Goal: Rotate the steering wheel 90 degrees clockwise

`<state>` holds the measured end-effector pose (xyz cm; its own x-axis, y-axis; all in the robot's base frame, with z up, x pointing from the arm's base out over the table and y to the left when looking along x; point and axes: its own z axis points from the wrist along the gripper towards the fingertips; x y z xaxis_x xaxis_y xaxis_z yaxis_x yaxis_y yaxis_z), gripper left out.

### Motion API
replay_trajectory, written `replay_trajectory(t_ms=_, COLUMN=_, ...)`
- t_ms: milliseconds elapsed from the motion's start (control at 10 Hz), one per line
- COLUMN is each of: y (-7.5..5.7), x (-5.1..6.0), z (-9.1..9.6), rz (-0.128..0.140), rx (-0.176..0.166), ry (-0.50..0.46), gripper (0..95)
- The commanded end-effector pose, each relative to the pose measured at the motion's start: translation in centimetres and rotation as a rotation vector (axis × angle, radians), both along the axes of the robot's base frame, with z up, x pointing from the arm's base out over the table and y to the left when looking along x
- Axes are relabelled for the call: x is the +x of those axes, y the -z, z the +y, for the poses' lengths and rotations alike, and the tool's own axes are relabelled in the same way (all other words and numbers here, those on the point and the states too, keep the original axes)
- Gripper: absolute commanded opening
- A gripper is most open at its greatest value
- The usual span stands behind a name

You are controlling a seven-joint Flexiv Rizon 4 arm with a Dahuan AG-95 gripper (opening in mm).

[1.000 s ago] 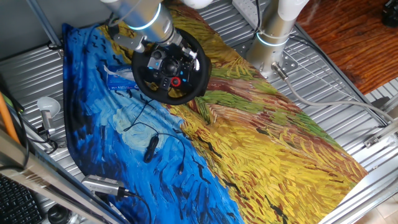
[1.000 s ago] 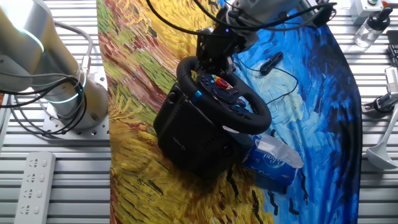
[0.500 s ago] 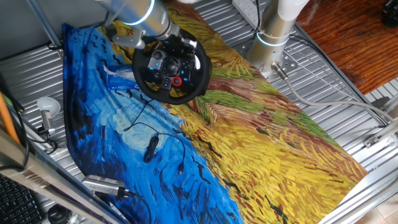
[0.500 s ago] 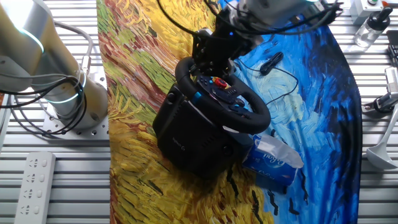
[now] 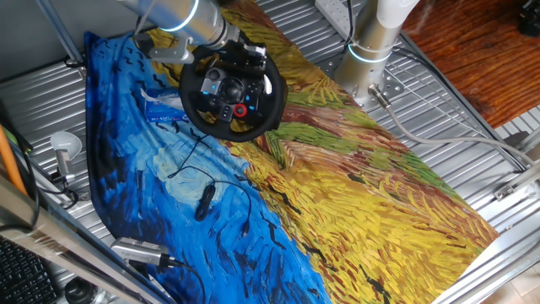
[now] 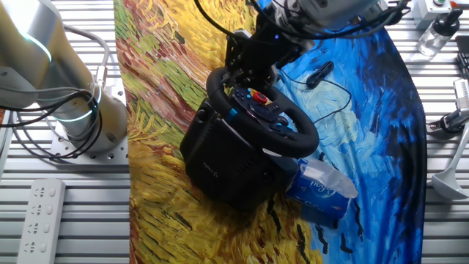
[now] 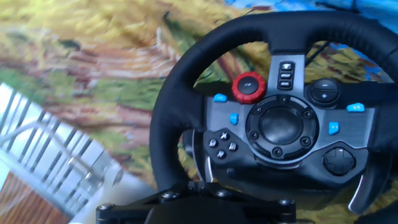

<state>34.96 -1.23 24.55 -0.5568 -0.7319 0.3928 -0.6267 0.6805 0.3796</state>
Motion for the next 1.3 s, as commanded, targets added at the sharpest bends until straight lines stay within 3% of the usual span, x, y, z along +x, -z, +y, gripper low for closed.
replay_trajectory(t_ms=100, y=0.2, x=0.0, z=-0.2, rz=0.004, rx=0.03, ry=-0.037, gripper=57.0)
replay_trajectory(t_ms=200, y=0.2, x=0.0, z=-0.4, rz=0.019, rx=0.05, ry=-0.055, gripper=76.0)
replay_trajectory(t_ms=500, y=-0.4, x=0.0, z=-0.1, rz=0.047, rx=0.084, ry=-0.081, gripper=76.0)
replay_trajectory(t_ms=800, y=-0.3, x=0.0, z=-0.7, rz=0.048, rx=0.105, ry=-0.114, gripper=76.0)
replay_trajectory(t_ms=1200, y=0.3, x=0.0, z=-0.2, rz=0.052, rx=0.09, ry=-0.097, gripper=76.0)
replay_trajectory(t_ms=1300, y=0.2, x=0.0, z=0.0, rz=0.05, rx=0.084, ry=-0.096, gripper=57.0)
